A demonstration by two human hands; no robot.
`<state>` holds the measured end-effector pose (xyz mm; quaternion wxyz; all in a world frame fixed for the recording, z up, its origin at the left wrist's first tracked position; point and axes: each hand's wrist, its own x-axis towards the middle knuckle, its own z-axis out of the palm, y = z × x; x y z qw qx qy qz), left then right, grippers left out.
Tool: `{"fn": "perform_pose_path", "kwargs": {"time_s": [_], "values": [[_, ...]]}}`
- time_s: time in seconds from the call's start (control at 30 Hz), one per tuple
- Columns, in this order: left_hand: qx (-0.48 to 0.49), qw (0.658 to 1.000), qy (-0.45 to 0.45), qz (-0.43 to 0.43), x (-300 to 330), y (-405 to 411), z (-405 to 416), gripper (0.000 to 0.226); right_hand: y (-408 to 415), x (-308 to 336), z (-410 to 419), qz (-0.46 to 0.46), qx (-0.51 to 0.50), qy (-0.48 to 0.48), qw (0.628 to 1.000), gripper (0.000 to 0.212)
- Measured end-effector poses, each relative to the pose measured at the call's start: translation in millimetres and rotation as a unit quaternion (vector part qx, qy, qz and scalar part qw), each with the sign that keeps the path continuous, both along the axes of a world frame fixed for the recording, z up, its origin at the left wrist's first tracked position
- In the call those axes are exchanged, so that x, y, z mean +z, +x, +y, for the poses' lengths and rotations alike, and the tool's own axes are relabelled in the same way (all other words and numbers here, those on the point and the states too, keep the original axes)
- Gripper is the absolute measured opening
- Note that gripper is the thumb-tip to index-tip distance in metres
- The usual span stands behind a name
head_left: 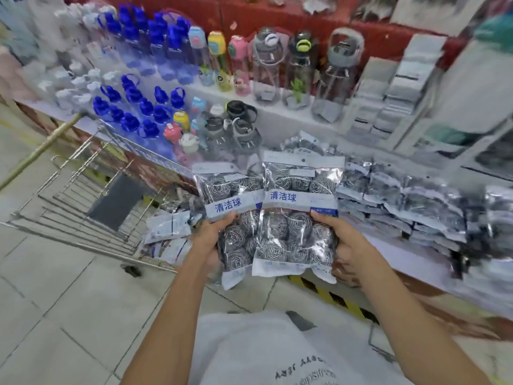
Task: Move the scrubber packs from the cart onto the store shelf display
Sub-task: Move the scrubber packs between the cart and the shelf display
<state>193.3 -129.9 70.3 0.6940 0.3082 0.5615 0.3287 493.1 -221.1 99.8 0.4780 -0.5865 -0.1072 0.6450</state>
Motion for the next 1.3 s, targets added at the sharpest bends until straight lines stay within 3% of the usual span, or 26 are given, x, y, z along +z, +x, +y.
{"fn": "perform_pose_path", "kwargs": {"time_s": [0.07,0.17,0.27,0.47,0.6,0.67,0.83,0.87,1.0,1.07,1.17,1.3], "values": [[-0.042,0.999,-0.004,0.01,5,37,-17,0.077,29,3,-41,0.013,-0.053,0.0,0.999,0.038],[-0.101,0.995,0.009,0.018,26,96,-55,0.053,70,6,-105,0.021,-0.125,0.002,0.992,0.041],[-0.151,0.988,-0.011,0.014,43,155,-92,0.064,109,7,-170,0.012,-0.186,0.0,0.982,0.052],[-0.252,0.967,-0.024,0.026,37,254,-153,0.045,176,5,-284,-0.015,-0.286,-0.013,0.958,0.046],[-0.301,0.953,-0.028,0.019,2,311,-171,0.09,213,2,-334,-0.015,-0.322,-0.002,0.947,0.042],[-0.313,0.949,-0.026,0.014,13,338,-186,0.091,232,1,-351,-0.019,-0.34,0.006,0.94,0.044],[-0.349,0.937,-0.018,-0.001,24,410,-202,0.037,288,-1,-375,-0.034,-0.36,0.015,0.932,0.035],[-0.356,0.934,-0.018,-0.003,23,424,-201,0.038,302,1,-378,-0.035,-0.365,0.016,0.93,0.032],[-0.366,0.93,-0.02,-0.008,6,480,-189,0.083,366,4,-381,-0.056,-0.371,-0.005,0.927,0.042],[-0.38,0.925,-0.017,-0.003,9,508,-186,0.074,394,11,-380,-0.069,-0.363,-0.016,0.929,0.046],[-0.387,0.922,-0.025,-0.016,14,555,-180,0.053,446,25,-375,-0.077,-0.355,-0.02,0.932,0.032],[-0.396,0.917,-0.035,-0.018,20,611,-173,0.047,515,27,-365,-0.107,-0.327,-0.04,0.938,0.048]]}}
